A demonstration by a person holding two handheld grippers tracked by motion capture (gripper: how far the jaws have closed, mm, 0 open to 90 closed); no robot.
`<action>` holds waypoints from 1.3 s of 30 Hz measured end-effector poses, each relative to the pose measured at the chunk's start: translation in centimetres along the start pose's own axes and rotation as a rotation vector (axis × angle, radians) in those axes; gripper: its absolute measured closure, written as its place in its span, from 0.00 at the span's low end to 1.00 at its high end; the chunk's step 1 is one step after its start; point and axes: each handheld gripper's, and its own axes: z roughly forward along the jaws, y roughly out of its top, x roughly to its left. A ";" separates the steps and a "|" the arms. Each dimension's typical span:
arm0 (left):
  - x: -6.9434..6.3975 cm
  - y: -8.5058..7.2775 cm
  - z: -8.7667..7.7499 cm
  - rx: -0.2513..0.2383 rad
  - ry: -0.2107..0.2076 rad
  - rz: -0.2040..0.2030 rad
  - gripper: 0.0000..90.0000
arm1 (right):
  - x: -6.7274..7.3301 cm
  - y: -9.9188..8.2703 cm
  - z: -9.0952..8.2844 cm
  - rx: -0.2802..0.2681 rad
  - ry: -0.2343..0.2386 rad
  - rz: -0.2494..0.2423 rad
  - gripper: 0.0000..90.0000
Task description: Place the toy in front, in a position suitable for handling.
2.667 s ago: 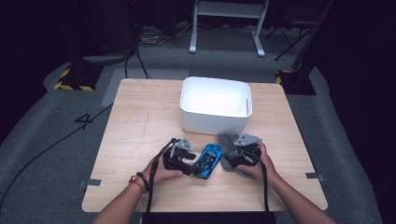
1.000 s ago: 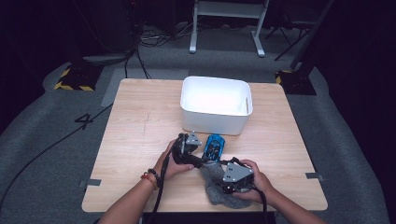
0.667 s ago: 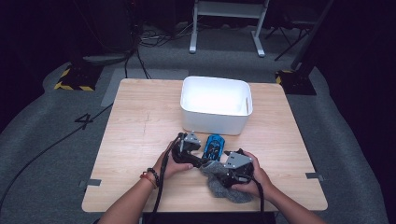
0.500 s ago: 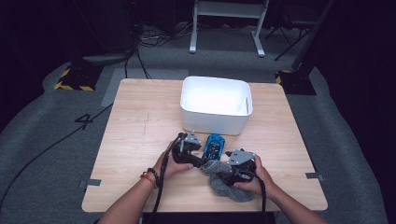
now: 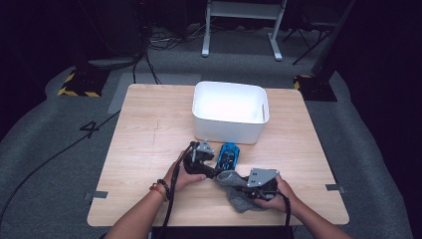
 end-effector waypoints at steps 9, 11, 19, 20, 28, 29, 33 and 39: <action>0.1 -0.1 0.0 -0.002 -0.006 0.003 0.35 | 4.1 2.8 3.6 0.032 -0.260 -0.226 0.49; 0.1 -0.1 0.0 0.000 -0.007 0.004 0.35 | 4.0 2.6 3.5 0.032 -0.326 -0.204 0.44; 0.2 -0.2 0.0 -0.003 -0.016 -0.005 0.35 | 1.7 1.6 3.9 0.048 -0.393 -0.025 0.06; 0.2 -0.2 0.0 -0.003 -0.017 -0.008 0.35 | 1.6 1.6 3.9 0.046 -0.392 -0.021 0.06; 0.3 -0.2 0.0 -0.005 -0.015 0.003 0.35 | -0.1 0.8 3.3 0.074 -0.319 0.069 0.05; 0.3 -0.2 0.0 -0.005 -0.015 0.004 0.35 | -0.2 0.7 3.1 0.080 -0.315 0.078 0.05; 0.4 -0.2 0.0 -0.008 -0.024 -0.004 0.35 | -1.3 -0.3 2.0 0.101 -0.315 0.105 0.05; 0.4 -0.2 0.0 -0.002 -0.032 0.002 0.35 | -2.2 -1.9 0.5 0.060 -0.221 0.153 0.25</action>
